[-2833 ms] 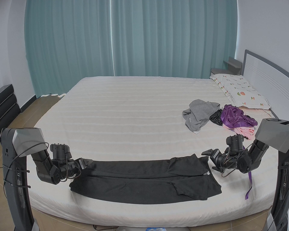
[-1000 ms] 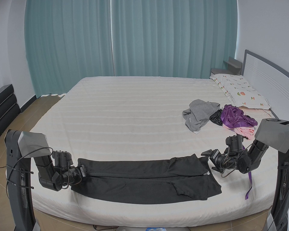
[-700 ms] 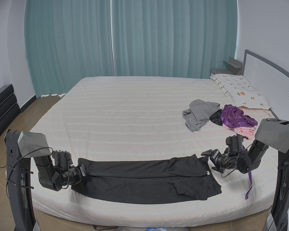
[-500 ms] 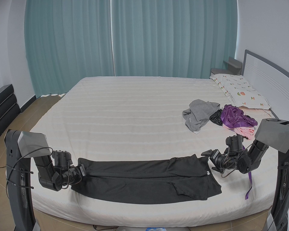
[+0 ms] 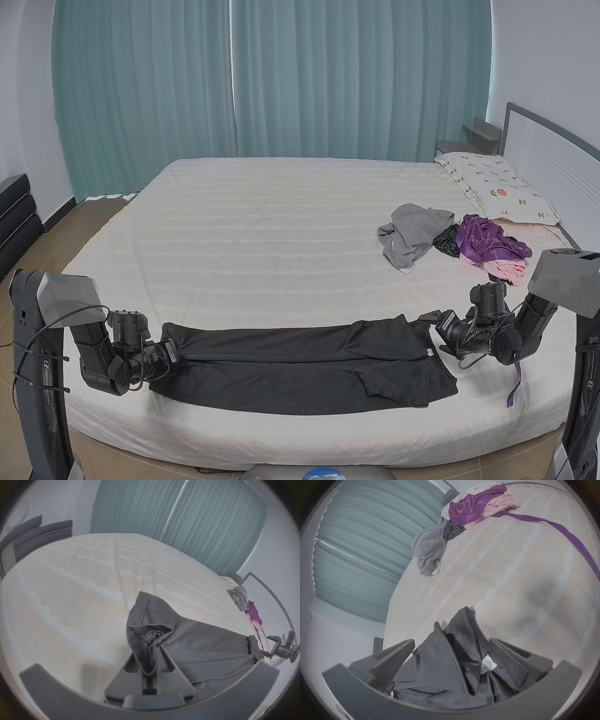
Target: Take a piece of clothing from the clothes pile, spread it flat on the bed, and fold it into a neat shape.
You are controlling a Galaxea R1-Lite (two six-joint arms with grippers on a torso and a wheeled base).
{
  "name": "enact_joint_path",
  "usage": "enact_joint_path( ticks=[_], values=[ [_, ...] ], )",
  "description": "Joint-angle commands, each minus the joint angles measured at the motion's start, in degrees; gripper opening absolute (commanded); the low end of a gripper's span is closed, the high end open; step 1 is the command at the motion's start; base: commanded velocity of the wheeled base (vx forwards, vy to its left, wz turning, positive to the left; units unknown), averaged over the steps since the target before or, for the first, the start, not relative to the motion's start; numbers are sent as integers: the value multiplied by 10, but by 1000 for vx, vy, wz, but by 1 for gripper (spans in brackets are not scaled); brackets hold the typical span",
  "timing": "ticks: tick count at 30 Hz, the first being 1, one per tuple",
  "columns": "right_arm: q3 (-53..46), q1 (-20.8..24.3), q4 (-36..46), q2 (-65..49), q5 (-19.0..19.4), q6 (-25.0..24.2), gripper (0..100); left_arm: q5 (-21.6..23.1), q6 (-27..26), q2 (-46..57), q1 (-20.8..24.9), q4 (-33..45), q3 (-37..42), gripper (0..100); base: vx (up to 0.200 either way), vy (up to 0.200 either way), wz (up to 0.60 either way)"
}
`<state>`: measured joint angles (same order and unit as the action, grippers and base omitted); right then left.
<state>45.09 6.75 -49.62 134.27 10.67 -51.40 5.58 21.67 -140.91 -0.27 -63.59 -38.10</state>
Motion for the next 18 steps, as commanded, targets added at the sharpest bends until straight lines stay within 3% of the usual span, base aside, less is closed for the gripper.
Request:
enact_joint_path(
  ticks=[1,13,18],
  values=[
    [-1,0,0,1,1,0,100,0,0,-1,0,1,-4,0,0,0,0],
    [0,0,0,1,0,-1,100,-15,52,4,12,2,-37,0,0,0,0],
    [0,0,-1,1,0,-2,100,-15,55,22,19,2,-28,0,0,-200,0]
  ],
)
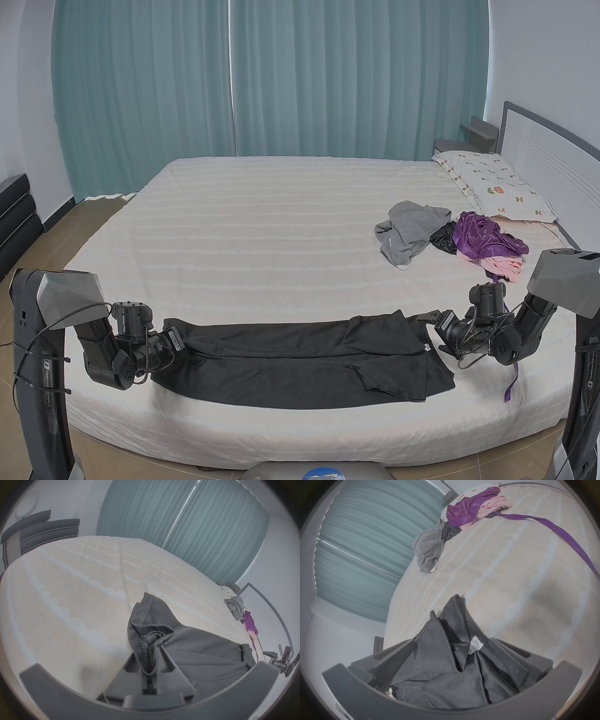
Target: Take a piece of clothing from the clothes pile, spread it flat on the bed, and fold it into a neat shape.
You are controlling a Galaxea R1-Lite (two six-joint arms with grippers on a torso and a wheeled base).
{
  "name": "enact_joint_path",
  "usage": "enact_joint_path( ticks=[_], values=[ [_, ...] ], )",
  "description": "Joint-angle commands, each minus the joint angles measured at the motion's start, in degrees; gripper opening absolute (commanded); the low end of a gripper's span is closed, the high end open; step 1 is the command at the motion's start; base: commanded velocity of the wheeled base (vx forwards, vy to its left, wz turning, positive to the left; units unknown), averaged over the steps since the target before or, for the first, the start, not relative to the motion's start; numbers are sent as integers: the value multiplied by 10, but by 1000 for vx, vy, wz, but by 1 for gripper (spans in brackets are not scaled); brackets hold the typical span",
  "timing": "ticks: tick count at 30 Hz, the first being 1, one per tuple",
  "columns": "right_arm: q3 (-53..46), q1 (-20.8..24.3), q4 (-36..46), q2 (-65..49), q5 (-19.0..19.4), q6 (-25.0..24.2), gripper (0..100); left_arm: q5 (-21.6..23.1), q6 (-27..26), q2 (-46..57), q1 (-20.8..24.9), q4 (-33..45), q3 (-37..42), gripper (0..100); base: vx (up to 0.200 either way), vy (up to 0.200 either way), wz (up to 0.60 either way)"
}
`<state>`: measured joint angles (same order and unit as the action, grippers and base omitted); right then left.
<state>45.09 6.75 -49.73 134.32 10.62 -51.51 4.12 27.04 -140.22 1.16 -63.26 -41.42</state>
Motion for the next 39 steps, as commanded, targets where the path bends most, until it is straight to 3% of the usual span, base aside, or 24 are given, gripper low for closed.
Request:
enact_joint_path(
  ticks=[1,14,24,39],
  values=[
    [-1,0,0,1,0,0,100,0,2,17,6,-2,6,0,0,-200,0],
    [-1,0,0,1,0,-1,100,-12,22,86,36,0,46,0,0,-200,0],
    [-1,0,1,1,0,-1,100,-91,21,122,115,8,39,0,0,-200,0],
    [-1,1,0,2,-2,-1,100,-104,22,144,198,160,-44,0,0,-200,0]
  ],
)
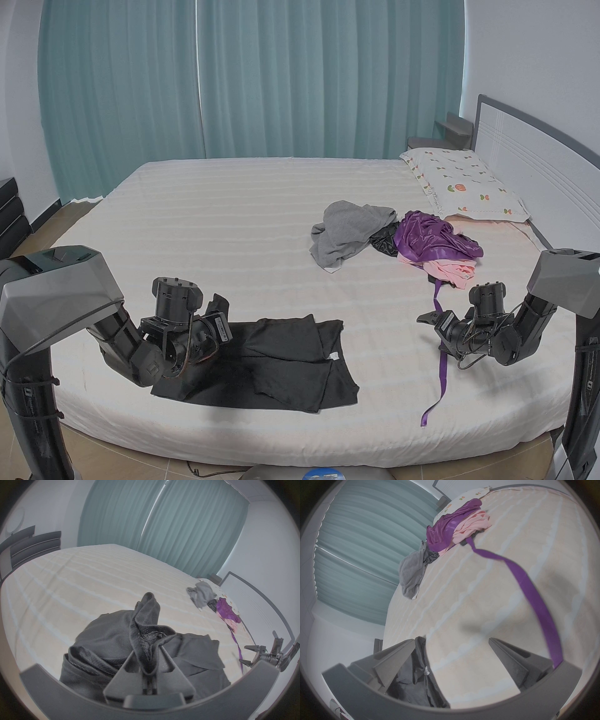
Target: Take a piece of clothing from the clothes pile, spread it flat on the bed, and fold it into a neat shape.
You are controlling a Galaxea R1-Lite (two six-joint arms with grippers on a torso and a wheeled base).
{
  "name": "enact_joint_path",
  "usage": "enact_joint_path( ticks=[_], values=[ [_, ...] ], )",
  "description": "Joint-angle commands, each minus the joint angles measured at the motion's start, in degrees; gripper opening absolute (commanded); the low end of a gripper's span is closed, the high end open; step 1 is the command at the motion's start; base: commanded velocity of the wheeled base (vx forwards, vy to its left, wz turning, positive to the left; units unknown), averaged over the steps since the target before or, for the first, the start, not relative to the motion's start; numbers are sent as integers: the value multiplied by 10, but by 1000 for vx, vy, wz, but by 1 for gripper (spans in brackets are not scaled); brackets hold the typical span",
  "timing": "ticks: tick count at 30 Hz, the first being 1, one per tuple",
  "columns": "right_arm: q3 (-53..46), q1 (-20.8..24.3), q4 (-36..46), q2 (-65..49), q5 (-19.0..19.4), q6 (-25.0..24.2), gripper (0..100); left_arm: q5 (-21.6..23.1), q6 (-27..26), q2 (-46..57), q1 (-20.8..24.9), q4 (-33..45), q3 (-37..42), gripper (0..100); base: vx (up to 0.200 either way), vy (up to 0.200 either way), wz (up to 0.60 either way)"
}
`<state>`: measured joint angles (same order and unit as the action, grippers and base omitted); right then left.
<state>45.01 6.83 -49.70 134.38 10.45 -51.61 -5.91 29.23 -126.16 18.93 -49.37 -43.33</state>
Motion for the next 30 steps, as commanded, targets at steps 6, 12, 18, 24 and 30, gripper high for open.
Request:
enact_joint_path(
  ticks=[6,12,18,24,30],
  values=[
    [0,1,0,1,0,1,100,-3,4,-4,54,33,-38,0,0,-200,0],
    [-1,1,0,2,0,1,100,-20,3,-34,83,36,-67,0,0,-200,0],
    [-1,2,0,2,0,2,100,-56,4,-67,92,49,-103,0,0,0,0],
    [-2,2,0,2,0,2,100,-61,4,-80,102,50,-106,100,0,0,0],
    [-2,2,0,2,0,3,100,-66,40,-80,114,50,-111,100,0,0,0]
  ],
)
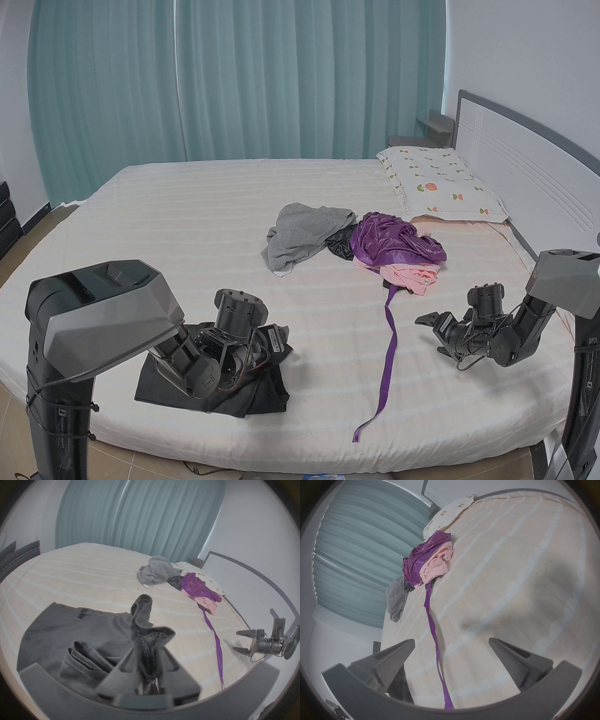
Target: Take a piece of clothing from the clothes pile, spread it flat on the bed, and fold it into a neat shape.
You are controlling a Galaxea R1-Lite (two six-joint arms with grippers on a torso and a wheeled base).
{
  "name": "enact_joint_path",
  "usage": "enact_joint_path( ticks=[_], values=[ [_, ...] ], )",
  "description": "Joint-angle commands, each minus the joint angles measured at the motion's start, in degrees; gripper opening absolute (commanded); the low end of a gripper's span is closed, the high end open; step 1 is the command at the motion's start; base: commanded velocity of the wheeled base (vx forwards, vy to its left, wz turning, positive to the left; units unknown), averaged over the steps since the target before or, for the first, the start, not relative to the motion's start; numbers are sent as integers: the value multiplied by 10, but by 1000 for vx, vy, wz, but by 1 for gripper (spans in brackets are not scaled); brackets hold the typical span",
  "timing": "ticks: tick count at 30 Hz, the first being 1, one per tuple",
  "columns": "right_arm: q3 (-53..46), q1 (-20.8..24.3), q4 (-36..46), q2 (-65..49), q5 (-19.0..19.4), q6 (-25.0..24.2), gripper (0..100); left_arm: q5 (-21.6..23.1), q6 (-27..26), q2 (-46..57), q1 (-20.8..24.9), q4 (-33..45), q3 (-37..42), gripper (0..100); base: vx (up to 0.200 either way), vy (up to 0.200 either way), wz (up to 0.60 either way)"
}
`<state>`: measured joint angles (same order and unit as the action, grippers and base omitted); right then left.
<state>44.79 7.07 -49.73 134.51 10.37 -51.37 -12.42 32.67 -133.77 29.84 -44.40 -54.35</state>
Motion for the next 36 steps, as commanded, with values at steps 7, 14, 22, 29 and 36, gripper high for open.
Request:
enact_joint_path(
  ticks=[7,14,22,29,36],
  values=[
    [-1,0,0,0,0,0,100,-1,56,60,-13,-3,45,100,0,0,0],
    [-2,0,-1,0,0,0,100,26,123,125,-75,-17,120,100,0,0,0],
    [-5,0,-15,4,0,0,100,98,226,133,-134,-52,209,100,0,0,0],
    [-7,1,-15,4,0,0,100,117,261,112,-179,-68,202,100,-57,0,0],
    [-7,1,-15,5,0,1,100,140,260,99,-204,-74,198,100,-114,0,0]
  ],
)
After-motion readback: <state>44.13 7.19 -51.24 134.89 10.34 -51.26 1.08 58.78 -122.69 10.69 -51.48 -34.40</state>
